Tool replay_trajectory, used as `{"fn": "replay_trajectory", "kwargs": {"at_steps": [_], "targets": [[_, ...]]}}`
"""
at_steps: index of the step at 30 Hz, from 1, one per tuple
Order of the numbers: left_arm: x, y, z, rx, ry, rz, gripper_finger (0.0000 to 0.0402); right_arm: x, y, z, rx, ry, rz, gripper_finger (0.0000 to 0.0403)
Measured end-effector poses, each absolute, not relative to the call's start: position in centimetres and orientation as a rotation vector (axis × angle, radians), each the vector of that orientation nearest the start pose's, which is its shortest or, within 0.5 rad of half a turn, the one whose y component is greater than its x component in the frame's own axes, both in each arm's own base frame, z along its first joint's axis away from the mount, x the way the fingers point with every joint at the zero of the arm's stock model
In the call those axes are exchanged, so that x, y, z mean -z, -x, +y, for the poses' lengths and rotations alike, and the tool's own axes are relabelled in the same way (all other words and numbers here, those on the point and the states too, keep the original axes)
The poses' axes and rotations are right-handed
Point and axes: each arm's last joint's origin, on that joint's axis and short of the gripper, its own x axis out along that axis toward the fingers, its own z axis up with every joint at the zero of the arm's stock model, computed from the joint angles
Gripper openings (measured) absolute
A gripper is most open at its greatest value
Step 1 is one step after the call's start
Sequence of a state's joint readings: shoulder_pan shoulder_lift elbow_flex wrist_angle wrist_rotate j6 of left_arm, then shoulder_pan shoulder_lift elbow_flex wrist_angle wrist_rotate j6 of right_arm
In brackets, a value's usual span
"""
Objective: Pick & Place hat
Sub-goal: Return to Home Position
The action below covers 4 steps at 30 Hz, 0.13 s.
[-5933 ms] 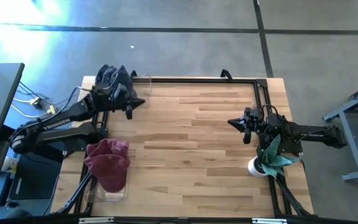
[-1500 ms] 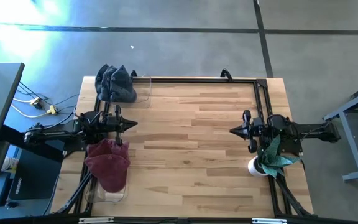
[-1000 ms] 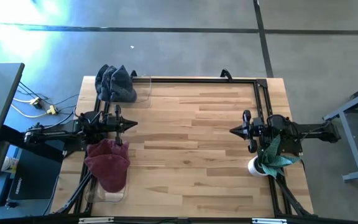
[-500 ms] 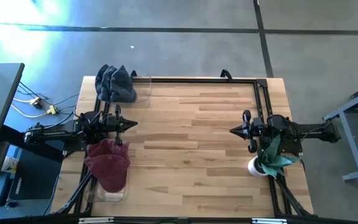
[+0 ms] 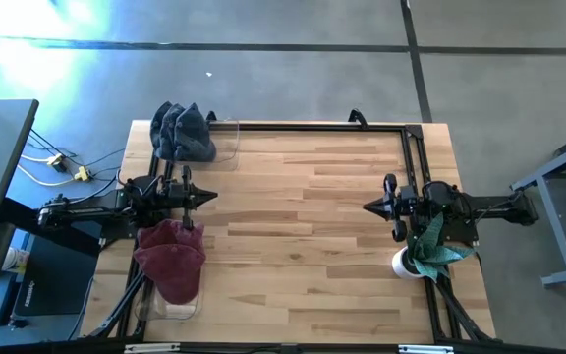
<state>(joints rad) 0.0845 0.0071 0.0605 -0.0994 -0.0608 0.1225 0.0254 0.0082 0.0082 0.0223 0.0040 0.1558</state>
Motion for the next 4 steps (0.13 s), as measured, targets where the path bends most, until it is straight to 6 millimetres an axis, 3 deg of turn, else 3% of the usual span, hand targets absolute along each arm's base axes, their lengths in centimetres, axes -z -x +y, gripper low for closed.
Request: {"fn": "replay_trajectory", "kwargs": {"at_steps": [4], "targets": [[-17.39, -9.35, 0.97, -0.142, -0.122, 0.055, 0.0000, -16.79, -9.77, 0.24, -0.023, -0.156, -0.021, 0.0001]]}}
